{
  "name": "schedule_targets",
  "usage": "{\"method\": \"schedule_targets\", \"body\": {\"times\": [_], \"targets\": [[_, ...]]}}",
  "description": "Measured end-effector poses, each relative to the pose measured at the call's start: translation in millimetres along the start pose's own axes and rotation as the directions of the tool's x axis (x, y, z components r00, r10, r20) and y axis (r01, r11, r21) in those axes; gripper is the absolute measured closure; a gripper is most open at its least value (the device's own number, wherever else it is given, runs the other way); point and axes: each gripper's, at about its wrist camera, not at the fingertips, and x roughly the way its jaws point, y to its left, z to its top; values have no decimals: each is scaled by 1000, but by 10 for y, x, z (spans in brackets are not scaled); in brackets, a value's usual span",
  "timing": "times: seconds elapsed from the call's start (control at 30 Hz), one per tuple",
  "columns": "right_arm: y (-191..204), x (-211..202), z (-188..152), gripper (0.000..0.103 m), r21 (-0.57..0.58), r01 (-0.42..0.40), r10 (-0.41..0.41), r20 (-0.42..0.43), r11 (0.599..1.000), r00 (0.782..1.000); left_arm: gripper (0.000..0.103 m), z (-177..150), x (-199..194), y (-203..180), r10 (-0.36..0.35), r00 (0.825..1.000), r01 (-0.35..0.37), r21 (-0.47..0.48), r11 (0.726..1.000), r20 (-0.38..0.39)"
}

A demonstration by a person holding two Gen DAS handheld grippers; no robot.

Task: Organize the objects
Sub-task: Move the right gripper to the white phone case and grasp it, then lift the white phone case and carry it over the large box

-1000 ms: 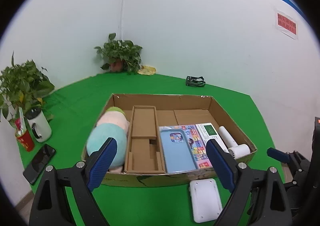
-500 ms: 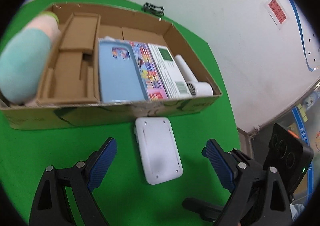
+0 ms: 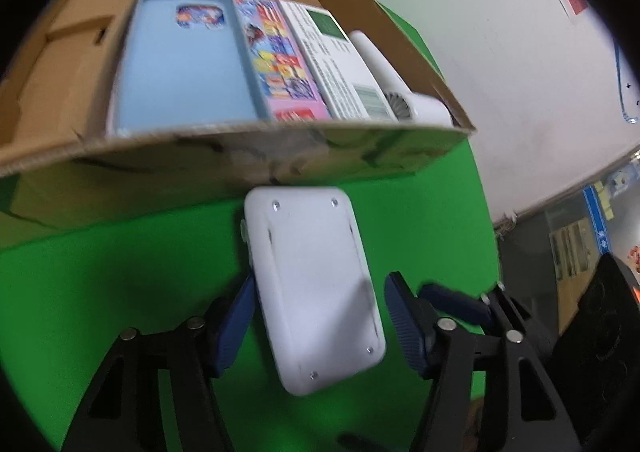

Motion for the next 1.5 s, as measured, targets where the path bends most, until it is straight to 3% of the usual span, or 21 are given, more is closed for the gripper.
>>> {"method": "schedule_targets", "body": {"times": [0.27,0.53,0.87,1.03,1.23,1.37,1.5], "targets": [[-115,50,28,5,-12,56,-56,-10,998,998,48,-126,51,-28,-62,998,61,-36,997,-8],[-23,231,111,26,-73,57,-62,-61,996,996,63,-84,92,-10,-52,999,52,-56,997,-1],[-36,211,70,38,-31,123,-125,-67,992,990,75,-188,-47,-57,-70,997,71,-53,996,25],[23,-94,120,39,-25,148,-147,37,989,988,76,-173,-402,-288,-68,989,67,13,998,130],[227,-611,402,39,-43,181,-167,222,982,960,76,11,-998,-662,-48,957,15,118,993,288],[347,-817,599,39,-75,214,-180,319,974,931,76,167,-1199,-780,-23,941,-26,140,990,338],[339,-848,809,39,-64,200,-168,333,978,928,76,361,-1219,-795,9,935,-66,150,986,353]]}}
